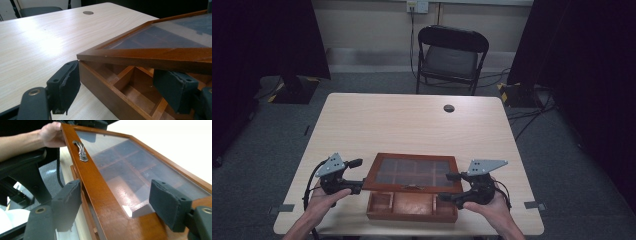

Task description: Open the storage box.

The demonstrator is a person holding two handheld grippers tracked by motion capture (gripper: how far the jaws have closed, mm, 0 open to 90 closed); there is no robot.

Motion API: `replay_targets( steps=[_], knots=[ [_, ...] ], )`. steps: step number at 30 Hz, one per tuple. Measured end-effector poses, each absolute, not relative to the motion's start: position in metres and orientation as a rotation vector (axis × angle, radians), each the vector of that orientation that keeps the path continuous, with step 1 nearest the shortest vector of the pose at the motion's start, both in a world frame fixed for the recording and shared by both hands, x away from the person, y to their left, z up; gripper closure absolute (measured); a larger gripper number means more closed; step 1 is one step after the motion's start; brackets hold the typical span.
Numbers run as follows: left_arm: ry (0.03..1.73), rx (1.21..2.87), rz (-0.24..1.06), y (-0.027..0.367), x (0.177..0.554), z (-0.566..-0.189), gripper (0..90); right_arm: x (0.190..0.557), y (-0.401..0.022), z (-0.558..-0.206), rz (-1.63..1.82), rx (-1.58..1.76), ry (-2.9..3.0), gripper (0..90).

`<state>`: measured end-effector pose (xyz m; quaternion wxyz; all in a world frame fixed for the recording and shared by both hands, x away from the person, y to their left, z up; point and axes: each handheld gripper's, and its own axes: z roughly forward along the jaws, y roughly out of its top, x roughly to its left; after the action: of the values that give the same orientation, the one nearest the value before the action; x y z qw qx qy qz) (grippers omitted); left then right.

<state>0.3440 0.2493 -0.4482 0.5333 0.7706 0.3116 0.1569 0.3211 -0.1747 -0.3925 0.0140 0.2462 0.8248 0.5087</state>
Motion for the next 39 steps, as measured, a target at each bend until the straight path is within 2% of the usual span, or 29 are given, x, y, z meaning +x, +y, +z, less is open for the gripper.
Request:
replay_targets(
  steps=[12, 15, 39],
  knots=[
    [0.727, 1.859, 0.398, 0.249, 0.343, -0.447, 22.1, 0.318, -0.183, -0.394, 1.576, 0.736, 2.528, 22.8],
    [0.727, 1.847, 0.398, 0.250, 0.343, -0.446, 22.1, 0.318, -0.186, -0.394, 1.557, 0.764, 2.508, 17.8],
    [0.728, 1.832, 0.384, 0.249, 0.347, -0.439, 24.9, 0.318, -0.197, -0.393, 1.559, 0.750, 2.447, 15.2]
  ],
)
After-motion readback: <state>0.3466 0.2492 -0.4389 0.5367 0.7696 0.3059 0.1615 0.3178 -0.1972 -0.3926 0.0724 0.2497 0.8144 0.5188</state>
